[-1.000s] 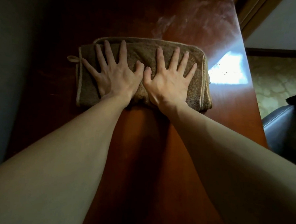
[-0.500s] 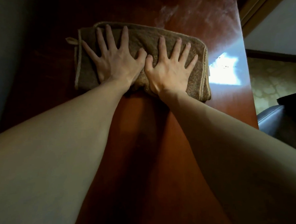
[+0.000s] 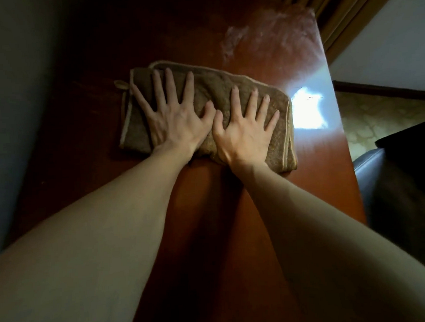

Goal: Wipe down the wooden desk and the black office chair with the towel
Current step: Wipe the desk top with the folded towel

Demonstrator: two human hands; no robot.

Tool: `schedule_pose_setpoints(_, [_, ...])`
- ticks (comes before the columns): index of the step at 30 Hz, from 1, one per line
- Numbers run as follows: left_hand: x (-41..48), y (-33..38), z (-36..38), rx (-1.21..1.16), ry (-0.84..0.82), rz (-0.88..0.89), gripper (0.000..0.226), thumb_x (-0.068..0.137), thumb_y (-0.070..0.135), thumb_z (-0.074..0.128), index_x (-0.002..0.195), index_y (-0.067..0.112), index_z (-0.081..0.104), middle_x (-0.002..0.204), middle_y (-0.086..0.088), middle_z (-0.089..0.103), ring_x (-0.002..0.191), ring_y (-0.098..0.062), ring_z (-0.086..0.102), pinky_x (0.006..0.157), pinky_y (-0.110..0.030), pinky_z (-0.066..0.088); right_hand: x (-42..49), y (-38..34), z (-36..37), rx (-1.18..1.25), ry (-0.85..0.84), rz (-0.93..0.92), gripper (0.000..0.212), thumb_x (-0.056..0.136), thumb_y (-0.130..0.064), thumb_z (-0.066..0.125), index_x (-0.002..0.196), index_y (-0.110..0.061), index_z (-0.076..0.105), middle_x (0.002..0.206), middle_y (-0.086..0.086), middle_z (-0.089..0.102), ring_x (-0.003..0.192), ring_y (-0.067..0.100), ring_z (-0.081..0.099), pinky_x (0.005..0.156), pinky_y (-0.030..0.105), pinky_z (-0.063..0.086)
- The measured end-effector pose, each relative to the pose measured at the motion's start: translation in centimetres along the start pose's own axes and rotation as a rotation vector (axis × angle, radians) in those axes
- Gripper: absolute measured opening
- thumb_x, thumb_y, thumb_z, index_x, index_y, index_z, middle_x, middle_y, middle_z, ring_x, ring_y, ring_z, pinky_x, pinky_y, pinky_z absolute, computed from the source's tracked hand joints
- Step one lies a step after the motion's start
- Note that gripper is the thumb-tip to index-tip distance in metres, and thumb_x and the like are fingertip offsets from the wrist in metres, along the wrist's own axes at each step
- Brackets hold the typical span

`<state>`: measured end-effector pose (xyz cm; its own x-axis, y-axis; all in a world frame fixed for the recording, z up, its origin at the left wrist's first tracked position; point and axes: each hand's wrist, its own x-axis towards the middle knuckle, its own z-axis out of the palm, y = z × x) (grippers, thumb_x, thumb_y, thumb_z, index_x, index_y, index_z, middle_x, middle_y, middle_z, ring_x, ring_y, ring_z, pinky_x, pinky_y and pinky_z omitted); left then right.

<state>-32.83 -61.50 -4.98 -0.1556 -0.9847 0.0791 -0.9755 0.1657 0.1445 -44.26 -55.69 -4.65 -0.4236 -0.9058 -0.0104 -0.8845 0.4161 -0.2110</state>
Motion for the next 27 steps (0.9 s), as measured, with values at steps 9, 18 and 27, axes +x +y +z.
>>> schedule_pose_setpoints(9, [-9.6, -2.3, -1.0, -0.030, -0.007, 0.028, 0.080, 0.092, 0.069, 0.011, 0.164, 0.032, 0.013, 0.171, -0.013, 0.007, 0.158, -0.032, -0.003, 0.121, -0.068, -0.008, -9.8, 0.5, 0.3, -0.027, 0.007, 0.000, 0.071, 0.098, -0.062, 0.017, 0.163, -0.034, 0.006, 0.171, 0.009, 0.002, 0.157, 0.031, -0.009, 0.123, 0.059, -0.008])
schedule_pose_setpoints(18, [-21.6, -4.9, -2.1, -0.031, -0.022, 0.013, 0.081, 0.092, 0.070, 0.005, 0.164, 0.034, 0.007, 0.172, -0.010, 0.002, 0.159, -0.030, -0.004, 0.122, -0.066, -0.004, -21.8, 1.5, 0.5, -0.031, -0.031, -0.039, 0.070, 0.100, -0.061, 0.016, 0.163, -0.033, 0.003, 0.171, 0.009, -0.002, 0.156, 0.031, -0.013, 0.123, 0.061, -0.005])
schedule_pose_setpoints(27, [-30.9, -10.6, -3.4, -0.018, -0.021, -0.016, 0.076, 0.094, 0.071, 0.010, 0.162, 0.040, 0.004, 0.172, -0.008, 0.005, 0.159, -0.028, 0.001, 0.122, -0.066, -0.004, -32.1, -1.0, 1.0, -0.026, -0.048, -0.073, 0.074, 0.097, -0.062, 0.014, 0.163, -0.030, 0.001, 0.170, 0.011, -0.005, 0.156, 0.032, -0.015, 0.123, 0.060, -0.009])
